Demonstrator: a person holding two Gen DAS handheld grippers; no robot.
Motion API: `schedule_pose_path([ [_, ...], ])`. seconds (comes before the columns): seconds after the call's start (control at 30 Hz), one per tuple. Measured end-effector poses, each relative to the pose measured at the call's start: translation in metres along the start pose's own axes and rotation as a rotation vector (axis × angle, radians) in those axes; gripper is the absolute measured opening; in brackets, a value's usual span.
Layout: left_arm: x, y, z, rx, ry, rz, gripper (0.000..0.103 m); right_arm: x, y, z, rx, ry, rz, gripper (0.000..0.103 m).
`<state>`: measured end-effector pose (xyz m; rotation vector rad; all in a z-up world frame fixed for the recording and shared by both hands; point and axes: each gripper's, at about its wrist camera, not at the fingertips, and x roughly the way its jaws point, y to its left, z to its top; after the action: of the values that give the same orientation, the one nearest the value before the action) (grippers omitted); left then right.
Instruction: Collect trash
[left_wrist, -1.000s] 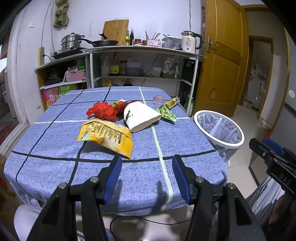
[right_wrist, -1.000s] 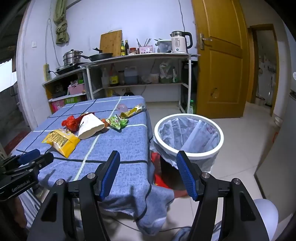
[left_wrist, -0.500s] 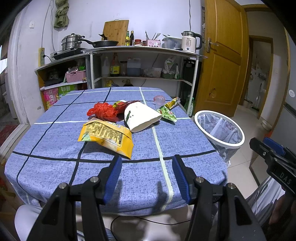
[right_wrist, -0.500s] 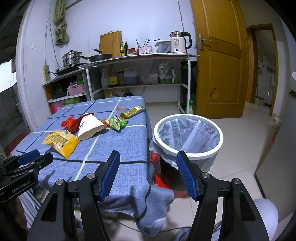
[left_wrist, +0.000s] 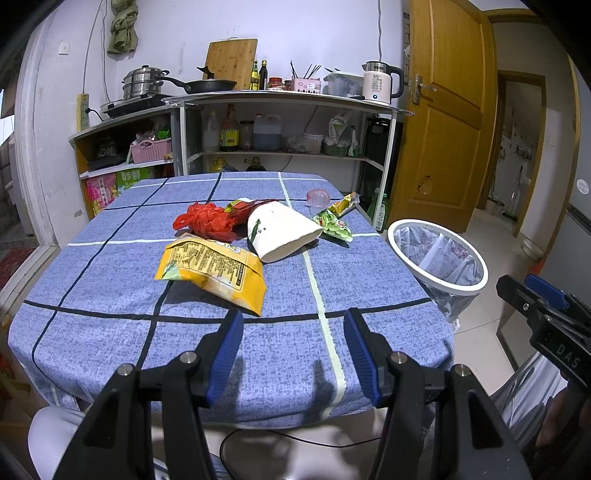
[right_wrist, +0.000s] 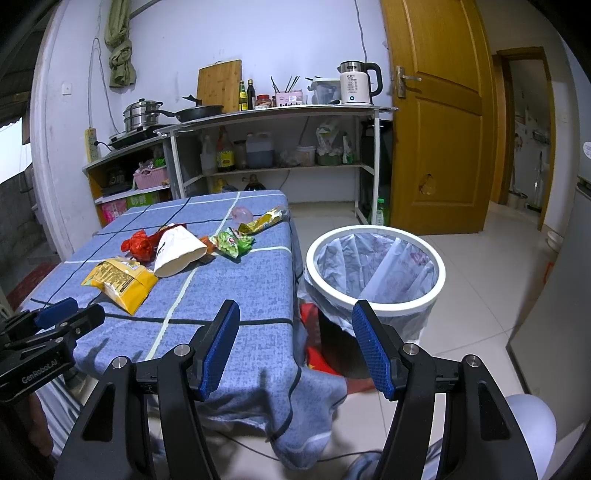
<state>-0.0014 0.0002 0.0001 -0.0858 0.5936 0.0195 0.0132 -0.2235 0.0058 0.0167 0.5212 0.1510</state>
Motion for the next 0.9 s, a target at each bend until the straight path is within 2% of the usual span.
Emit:
schedule_pose_path([
  [0.9, -0.0002, -0.0005, 0.0004, 0.0, 0.001, 0.0, 0.059, 0.0013, 0.0, -0.0004, 0.0, 0.005, 0.001, 0.064],
])
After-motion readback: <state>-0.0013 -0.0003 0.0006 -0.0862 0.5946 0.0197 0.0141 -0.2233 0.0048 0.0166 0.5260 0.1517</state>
